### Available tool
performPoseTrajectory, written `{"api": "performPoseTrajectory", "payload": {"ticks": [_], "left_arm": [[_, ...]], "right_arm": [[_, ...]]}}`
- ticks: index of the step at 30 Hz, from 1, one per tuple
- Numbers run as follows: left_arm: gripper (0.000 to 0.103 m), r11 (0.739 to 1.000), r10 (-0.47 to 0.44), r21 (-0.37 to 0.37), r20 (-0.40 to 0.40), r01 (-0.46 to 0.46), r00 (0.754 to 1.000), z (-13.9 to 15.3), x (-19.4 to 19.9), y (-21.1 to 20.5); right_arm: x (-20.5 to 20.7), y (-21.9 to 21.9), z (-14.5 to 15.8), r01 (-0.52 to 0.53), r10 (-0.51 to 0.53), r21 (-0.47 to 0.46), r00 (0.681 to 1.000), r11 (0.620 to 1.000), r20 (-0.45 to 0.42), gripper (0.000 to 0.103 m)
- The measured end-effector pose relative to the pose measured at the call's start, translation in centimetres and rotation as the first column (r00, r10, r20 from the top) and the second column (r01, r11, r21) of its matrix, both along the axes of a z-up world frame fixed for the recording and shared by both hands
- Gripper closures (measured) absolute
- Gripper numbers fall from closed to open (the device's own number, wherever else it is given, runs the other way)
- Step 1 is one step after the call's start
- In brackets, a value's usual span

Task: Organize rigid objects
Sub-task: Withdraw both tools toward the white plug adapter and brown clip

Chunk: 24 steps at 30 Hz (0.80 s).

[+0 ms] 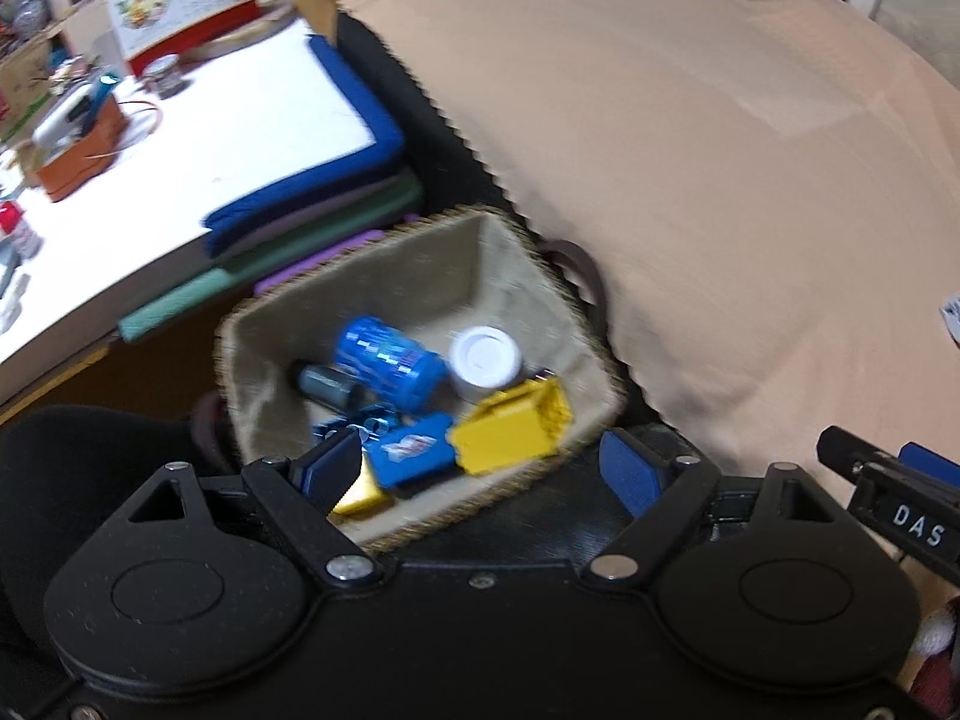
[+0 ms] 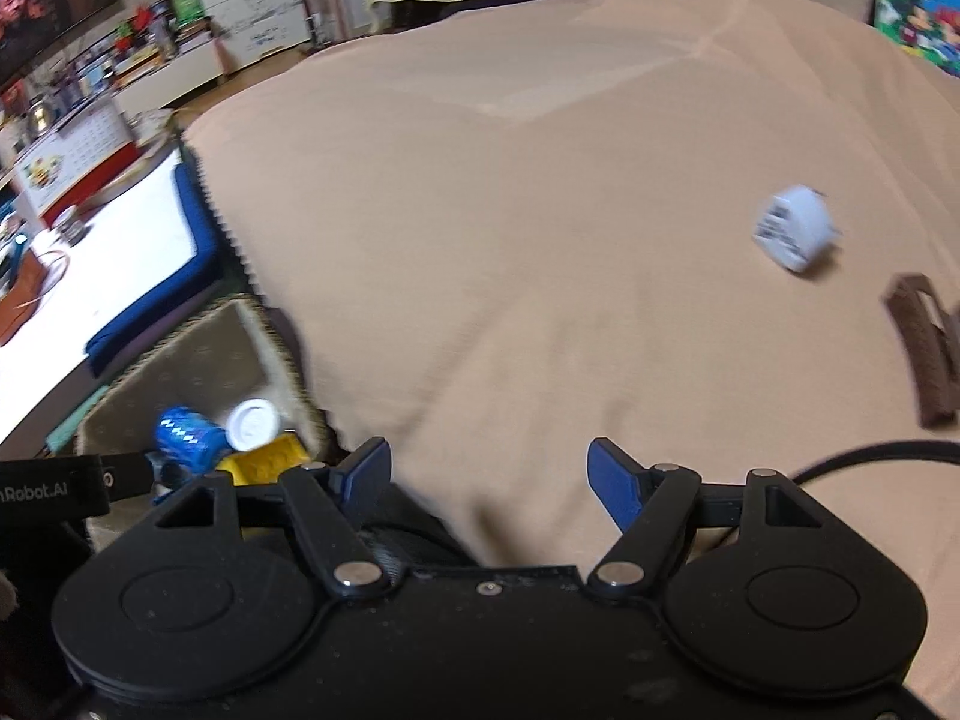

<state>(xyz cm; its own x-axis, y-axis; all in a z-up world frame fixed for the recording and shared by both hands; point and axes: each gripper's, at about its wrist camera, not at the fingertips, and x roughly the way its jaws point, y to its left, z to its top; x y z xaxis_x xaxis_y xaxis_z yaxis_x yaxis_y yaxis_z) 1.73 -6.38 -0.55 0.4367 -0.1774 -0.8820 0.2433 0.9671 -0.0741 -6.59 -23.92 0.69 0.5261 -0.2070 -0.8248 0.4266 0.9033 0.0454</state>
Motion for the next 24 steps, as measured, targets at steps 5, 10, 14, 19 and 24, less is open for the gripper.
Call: {"api": "performPoseTrajectory", "payload": {"ticks": [5,10,14,19,24], "left_arm": [[0.020,1.000,-0.030,0.008,-0.013,0.030,0.999,-0.7,-1.3,-2.0],[0.020,0.998,-0.060,0.013,-0.018,0.060,0.998,-1.4,-2.5,-4.1],[0.020,0.996,-0.091,0.018,-0.019,0.092,0.996,-1.9,-3.5,-5.8],[0.020,0.990,-0.132,0.039,-0.008,0.132,0.991,-2.3,-4.8,-7.5],[0.020,0.985,-0.158,0.076,0.011,0.157,0.987,-2.3,-5.4,-8.5]], "right_arm": [[-2.9,-2.9,0.2,0.060,-0.060,-0.018,0.998,0.998,0.012,0.031],[-5.6,-5.2,0.4,0.126,-0.125,-0.035,0.992,0.991,0.029,0.030],[-7.7,-7.1,0.5,0.183,-0.182,-0.053,0.983,0.982,0.035,0.029],[-9.3,-9.4,0.4,0.257,-0.256,-0.056,0.966,0.965,0.037,0.029],[-10.6,-11.3,0.5,0.314,-0.311,-0.099,0.950,0.944,0.042,0.027]]}}
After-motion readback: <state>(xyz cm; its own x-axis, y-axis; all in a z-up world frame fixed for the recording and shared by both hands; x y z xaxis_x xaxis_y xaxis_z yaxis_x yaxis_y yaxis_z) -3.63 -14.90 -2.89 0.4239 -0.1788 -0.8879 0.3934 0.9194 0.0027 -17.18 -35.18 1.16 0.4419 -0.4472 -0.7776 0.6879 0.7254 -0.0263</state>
